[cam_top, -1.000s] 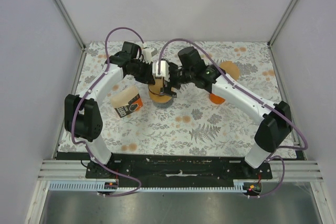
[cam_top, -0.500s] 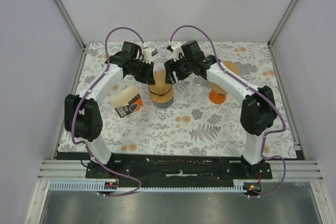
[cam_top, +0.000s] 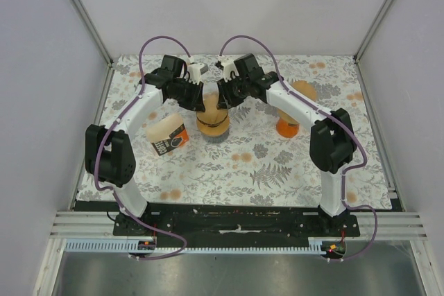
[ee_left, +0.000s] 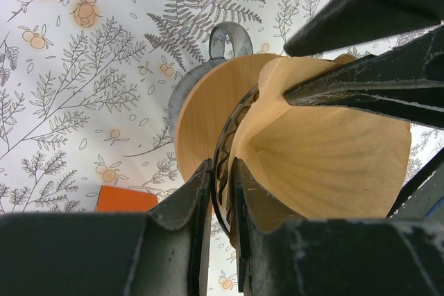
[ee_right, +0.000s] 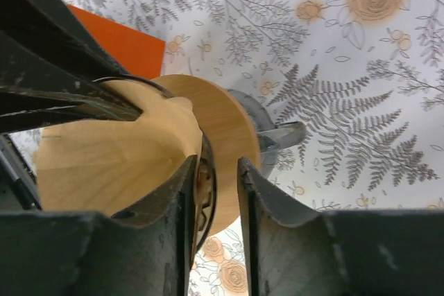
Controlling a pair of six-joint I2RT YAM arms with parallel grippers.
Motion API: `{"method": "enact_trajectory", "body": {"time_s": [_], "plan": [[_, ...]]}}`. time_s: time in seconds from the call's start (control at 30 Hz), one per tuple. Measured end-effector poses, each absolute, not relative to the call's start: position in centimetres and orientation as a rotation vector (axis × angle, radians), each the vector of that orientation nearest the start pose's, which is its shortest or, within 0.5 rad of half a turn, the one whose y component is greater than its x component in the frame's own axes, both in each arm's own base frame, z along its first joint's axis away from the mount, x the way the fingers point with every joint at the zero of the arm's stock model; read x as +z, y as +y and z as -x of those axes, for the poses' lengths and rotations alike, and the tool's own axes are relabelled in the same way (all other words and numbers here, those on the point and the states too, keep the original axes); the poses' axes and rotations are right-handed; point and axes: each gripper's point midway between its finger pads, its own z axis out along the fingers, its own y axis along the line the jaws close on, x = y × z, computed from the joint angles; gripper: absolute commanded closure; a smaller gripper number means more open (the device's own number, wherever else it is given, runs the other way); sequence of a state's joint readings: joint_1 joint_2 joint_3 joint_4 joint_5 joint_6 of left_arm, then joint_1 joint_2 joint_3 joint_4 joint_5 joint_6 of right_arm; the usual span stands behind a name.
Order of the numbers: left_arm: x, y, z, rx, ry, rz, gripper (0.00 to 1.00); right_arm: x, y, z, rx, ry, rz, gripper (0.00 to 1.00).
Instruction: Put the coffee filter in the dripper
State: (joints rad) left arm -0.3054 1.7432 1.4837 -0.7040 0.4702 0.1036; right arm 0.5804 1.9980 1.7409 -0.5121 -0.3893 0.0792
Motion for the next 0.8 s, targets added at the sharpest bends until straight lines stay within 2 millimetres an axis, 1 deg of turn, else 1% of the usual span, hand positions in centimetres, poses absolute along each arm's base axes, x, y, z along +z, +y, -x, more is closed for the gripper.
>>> {"method": "enact_trajectory", "body": {"time_s": [0.07, 0.1, 0.23, 0.3, 0.33, 0.37, 0.4, 0.5, 0.6, 0.67, 0.8], "plan": [[15.43, -19.74, -37.38, -0.678, 2.415, -0.693, 0.78, 15.66, 34.6, -39.57, 0.79, 2.259, 0.812, 0.78], [15.43, -19.76, -37.37, -0.679, 2.414, -0.694, 0.78, 15.69, 34.66, -39.5, 0.795, 2.253, 0.823, 0.8], [15.39, -19.74, -37.24, -0.682, 2.42, -0.694, 0.78, 15.78, 34.88, -39.3, 0.809, 2.24, 0.847, 0.96], [15.38, -19.76, -37.16, -0.686, 2.422, -0.695, 0.78, 15.86, 34.94, -39.29, 0.817, 2.237, 0.847, 0.97], [15.38, -19.8, -37.11, -0.689, 2.422, -0.696, 0.78, 15.93, 34.91, -39.36, 0.821, 2.234, 0.847, 0.96], [15.38, -19.82, -37.08, -0.69, 2.423, -0.696, 0.78, 16.0, 34.92, -39.39, 0.826, 2.229, 0.849, 0.93], [15.37, -19.83, -37.07, -0.69, 2.423, -0.697, 0.78, 16.02, 34.92, -39.44, 0.824, 2.226, 0.852, 0.81], [15.4, -19.85, -37.12, -0.69, 2.42, -0.698, 0.74, 15.99, 34.92, -39.46, 0.814, 2.212, 0.877, 0.61], [15.38, -19.89, -37.1, -0.687, 2.418, -0.705, 0.65, 15.77, 34.73, -39.47, 0.791, 2.207, 0.902, 0.5], [15.38, -19.91, -37.09, -0.686, 2.415, -0.712, 0.6, 15.72, 34.69, -39.49, 0.781, 2.199, 0.919, 0.45], [15.37, -19.91, -37.06, -0.684, 2.412, -0.723, 0.53, 15.57, 34.45, -39.65, 0.757, 2.194, 0.935, 0.36]]}}
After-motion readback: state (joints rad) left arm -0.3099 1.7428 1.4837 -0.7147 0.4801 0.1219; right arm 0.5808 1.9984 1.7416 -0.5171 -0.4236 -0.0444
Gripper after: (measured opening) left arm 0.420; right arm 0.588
